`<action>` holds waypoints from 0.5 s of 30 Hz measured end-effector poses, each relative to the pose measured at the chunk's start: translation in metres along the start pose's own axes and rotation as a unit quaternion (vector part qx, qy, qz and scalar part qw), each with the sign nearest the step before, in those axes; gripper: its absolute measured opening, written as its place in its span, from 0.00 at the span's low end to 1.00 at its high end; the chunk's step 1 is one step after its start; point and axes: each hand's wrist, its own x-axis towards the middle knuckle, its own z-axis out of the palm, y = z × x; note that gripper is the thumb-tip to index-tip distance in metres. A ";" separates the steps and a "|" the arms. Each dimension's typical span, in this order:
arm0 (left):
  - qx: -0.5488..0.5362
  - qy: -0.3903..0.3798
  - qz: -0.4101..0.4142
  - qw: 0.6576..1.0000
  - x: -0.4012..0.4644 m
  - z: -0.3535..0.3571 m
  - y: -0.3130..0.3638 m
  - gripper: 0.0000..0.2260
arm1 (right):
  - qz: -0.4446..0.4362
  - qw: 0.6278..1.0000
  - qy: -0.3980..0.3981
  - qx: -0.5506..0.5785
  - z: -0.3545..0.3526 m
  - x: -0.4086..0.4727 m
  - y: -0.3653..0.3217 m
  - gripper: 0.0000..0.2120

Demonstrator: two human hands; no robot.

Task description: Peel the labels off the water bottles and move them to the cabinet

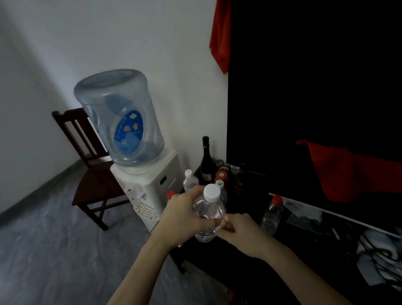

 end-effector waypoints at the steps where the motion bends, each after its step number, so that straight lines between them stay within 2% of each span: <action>1: -0.001 -0.008 0.006 1.000 0.012 -0.003 -0.011 0.25 | 0.008 1.000 -0.001 -0.004 0.002 0.013 -0.001 0.10; 7: -0.007 -0.098 0.032 0.995 0.078 -0.003 -0.079 0.25 | 0.080 0.997 -0.014 0.004 0.025 0.074 0.003 0.06; 11: -0.020 -0.158 0.053 0.986 0.104 0.014 -0.108 0.26 | 0.134 0.991 -0.006 0.015 0.039 0.093 0.014 0.11; 15: -0.028 -0.216 0.069 0.973 0.117 0.039 -0.134 0.24 | 0.184 0.983 -0.021 0.004 0.054 0.103 0.032 0.06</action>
